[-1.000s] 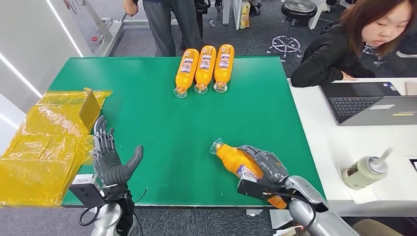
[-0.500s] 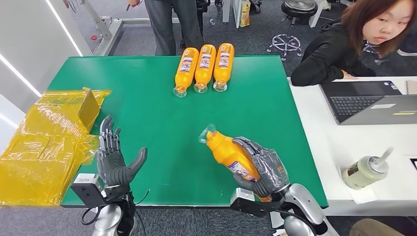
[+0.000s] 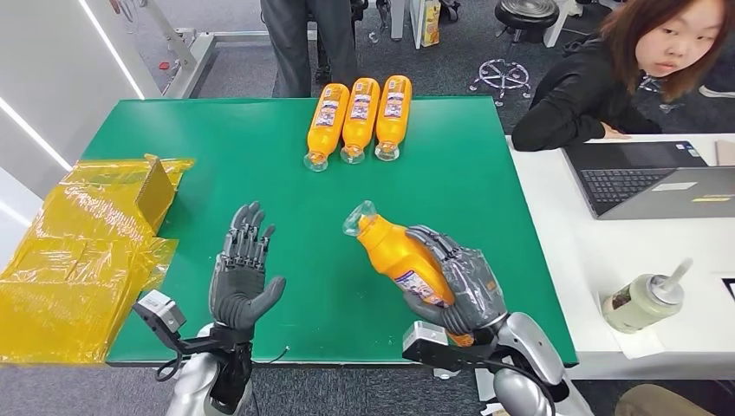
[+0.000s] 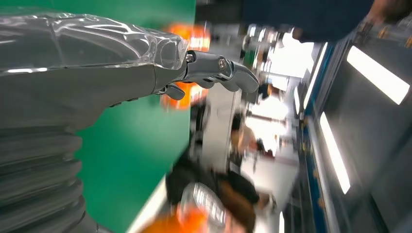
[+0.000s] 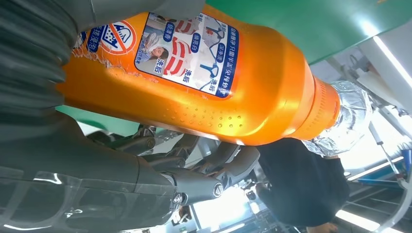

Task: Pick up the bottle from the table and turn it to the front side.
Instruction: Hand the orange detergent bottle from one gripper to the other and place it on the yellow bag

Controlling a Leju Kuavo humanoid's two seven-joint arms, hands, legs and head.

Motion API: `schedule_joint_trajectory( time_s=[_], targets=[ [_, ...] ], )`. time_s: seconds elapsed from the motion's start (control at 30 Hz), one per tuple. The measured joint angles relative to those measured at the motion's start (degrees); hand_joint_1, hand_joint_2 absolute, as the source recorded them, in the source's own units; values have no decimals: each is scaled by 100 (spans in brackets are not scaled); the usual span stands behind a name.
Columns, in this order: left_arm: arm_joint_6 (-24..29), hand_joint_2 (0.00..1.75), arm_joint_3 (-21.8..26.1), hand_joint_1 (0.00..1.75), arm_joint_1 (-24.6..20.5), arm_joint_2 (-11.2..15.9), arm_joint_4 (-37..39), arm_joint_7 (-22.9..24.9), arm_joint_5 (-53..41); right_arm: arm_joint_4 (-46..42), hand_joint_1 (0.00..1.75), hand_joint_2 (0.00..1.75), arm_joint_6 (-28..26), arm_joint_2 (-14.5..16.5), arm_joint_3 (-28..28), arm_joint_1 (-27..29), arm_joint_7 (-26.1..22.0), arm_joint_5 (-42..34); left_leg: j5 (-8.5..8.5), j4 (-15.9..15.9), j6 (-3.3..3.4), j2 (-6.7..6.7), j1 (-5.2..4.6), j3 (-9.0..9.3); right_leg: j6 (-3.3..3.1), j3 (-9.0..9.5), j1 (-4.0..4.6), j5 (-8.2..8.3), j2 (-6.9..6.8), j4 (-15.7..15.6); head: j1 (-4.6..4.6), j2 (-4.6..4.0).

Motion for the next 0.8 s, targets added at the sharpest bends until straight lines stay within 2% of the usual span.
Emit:
schedule_joint_trajectory(
  time_s=[0.13, 0.47, 0.6, 0.8],
  targets=[
    [-647, 175, -122, 0, -68, -32, 191, 117, 411, 96, 175, 175, 92, 359, 138, -178, 0, 54, 1, -1, -2, -1, 1, -1, -1, -5, 0, 0, -1, 4, 0, 0],
    [-1043, 175, -267, 0, -235, -168, 590, 192, 756, 184, 175, 175, 127, 833, 356, -217, -73, -21, 1, 0, -2, -1, -1, -7, 0, -10, 0, -1, -1, 5, 1, 0],
    [-922, 175, -357, 0, -330, -229, 689, 238, 796, 193, 175, 175, 35, 1004, 484, -67, -216, -177, 1, 0, -2, -3, -1, -7, -1, -11, 0, -1, -2, 4, 0, 0],
    [-672, 175, -372, 0, -368, -207, 767, 178, 897, 389, 175, 175, -213, 1032, 764, 371, -740, -687, 1, -2, -2, -2, 0, -12, -1, -15, 1, -2, -1, 4, 0, 0]
  ],
)
